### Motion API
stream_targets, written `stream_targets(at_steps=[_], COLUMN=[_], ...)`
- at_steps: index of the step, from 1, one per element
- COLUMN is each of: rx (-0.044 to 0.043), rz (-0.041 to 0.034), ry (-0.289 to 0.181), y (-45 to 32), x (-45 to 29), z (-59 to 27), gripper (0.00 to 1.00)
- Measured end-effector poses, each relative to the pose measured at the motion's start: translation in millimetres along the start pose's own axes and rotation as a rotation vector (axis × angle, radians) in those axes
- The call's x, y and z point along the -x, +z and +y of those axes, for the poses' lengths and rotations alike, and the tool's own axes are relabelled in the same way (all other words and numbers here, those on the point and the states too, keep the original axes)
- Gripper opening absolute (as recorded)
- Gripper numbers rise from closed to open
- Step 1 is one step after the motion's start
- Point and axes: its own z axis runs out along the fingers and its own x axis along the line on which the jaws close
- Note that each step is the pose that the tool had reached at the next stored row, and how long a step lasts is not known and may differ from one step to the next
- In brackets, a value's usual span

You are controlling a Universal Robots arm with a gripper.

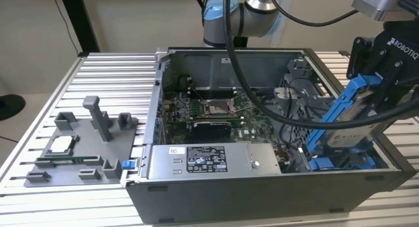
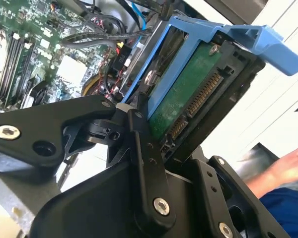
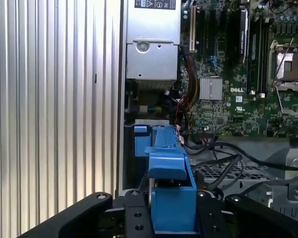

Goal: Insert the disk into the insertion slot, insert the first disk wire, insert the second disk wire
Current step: 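Insert the disk into the insertion slot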

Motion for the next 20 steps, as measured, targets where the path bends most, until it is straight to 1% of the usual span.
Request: stream_targets(at_steps=[4, 7, 8, 10, 20], rx=[0.0004, 0.0008, 0.0008, 0.0008, 0.0008], rz=[0.0006, 0.0018, 0.0019, 0.0017, 0.0017], ry=[-0.024, -0.047, -0.047, -0.048, -0.048], y=[3.1, 4.0, 4.0, 6.5, 9.0], x=[-1.7, -2.3, -2.3, -2.4, -2.4], z=[-0.4, -0.5, -0.4, -0.6, -0.7], gripper=[0.00, 0.00, 0.00, 0.00, 0.00])
